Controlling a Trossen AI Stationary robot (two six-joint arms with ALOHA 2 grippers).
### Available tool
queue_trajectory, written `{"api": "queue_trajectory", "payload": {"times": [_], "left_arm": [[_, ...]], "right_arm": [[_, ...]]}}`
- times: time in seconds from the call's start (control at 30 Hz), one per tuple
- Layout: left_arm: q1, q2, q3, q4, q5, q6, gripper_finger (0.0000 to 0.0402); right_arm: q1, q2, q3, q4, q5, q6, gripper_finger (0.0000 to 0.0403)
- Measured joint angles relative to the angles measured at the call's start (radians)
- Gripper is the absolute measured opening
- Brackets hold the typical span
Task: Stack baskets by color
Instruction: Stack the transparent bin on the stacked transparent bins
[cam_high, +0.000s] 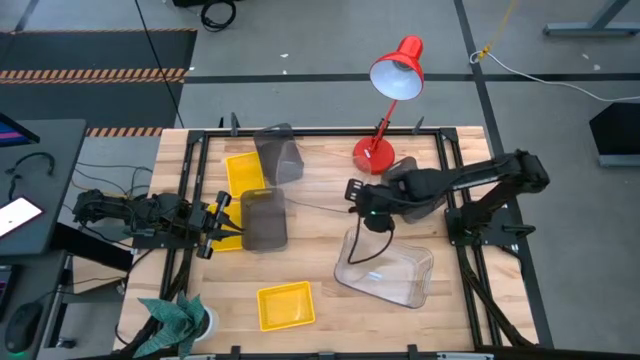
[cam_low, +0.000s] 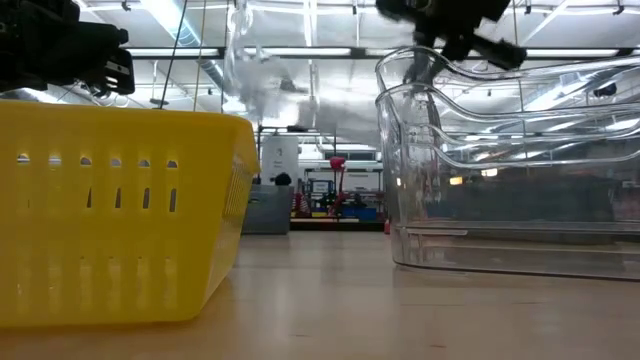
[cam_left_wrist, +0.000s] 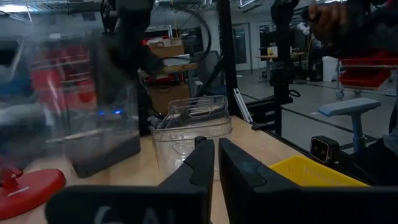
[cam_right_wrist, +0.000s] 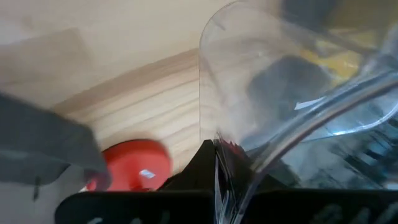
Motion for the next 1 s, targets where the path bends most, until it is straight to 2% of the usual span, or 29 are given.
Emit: {"api": "queue_trajectory", "payload": {"times": [0.27,0.5,0.7,0.9,1.0], "left_arm": [[0.000,0.000,0.000,0.000,0.000,0.000,0.0036],[0.000,0.000,0.000,0.000,0.000,0.000,0.0028],[0.000,0.000,0.000,0.000,0.000,0.000,0.0027],[0.000,0.000,0.000,0.000,0.000,0.000,0.0035],[0.000,0.000,0.000,0.000,0.000,0.000,0.0036]], "right_arm": [[0.146,-0.083,0.000,0.010,0.031,0.176,0.0005],[0.315,-0.088,0.001,-0.004,0.085,0.331,0.0005],[0.435,-0.084,0.008,-0.104,0.103,0.519,0.0005],[0.511,-0.055,0.111,-0.238,0.079,0.683,0.0004],[0.532,-0.011,0.183,-0.338,0.030,0.756,0.0004]]}}
